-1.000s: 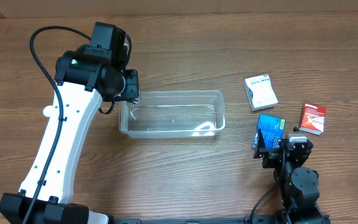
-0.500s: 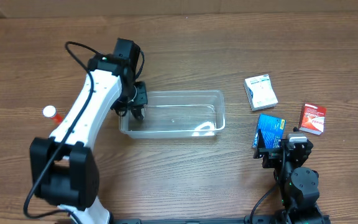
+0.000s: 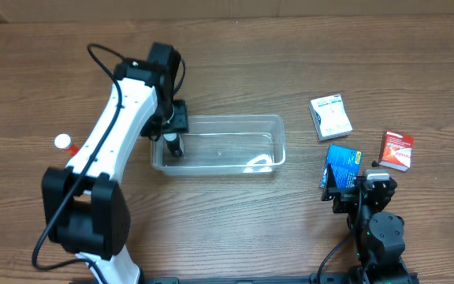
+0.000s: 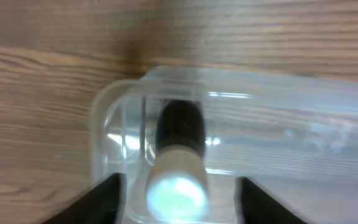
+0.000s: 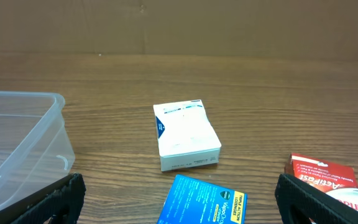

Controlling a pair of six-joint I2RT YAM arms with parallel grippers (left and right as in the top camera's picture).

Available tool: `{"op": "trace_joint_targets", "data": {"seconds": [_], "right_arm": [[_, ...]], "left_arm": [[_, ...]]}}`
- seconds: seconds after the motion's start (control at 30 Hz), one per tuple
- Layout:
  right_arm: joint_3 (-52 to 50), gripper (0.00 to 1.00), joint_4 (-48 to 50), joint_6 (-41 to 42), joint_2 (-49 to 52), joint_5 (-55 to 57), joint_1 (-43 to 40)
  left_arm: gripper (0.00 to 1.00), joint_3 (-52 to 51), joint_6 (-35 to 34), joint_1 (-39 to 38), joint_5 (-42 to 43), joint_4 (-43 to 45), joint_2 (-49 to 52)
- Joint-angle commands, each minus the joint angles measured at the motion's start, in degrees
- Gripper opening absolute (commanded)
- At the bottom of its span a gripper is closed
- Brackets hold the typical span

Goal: Pack container
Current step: 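Carry the dark bottle into the container and release it, then move the left gripper to the orange tube and grasp it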

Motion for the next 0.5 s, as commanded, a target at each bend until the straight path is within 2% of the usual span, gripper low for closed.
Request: {"op": "trace_joint_targets", "data": {"seconds": [0.0, 0.03, 0.1, 0.2, 0.33, 0.47], "right_arm": [[0.07, 1.0, 0.39, 0.42, -0.09, 0.61, 0.22], [0.07, 1.0, 0.39, 0.42, -0.09, 0.61, 0.22], [0.07, 1.0, 0.37, 0.42, -0.09, 0.61, 0.22], [0.07, 0.99, 0.37, 0.42, -0.09, 0.61, 0.22], [0.07, 1.0, 0.37, 0.42, -0.09, 0.61, 0.22], [0.07, 1.0, 0.37, 0.42, -0.09, 0.61, 0.22]], "left_arm": [[0.9, 8.72, 2.38, -0.94, -3.37, -3.61, -10.05], [1.0, 9.7, 2.29, -0.5, -6.47, -4.85, -12.92], [1.0, 9.79, -0.13, 3.13, -12.48, -8.22, -18.56], [1.0, 9.73, -0.22, 16.13, -12.57, -12.57, -22.05], [1.0, 5.92, 0.96, 29.57, -8.04, -10.4, -19.41], [1.0, 1.49, 3.56, 33.27, -6.78, -5.16, -13.46]]}}
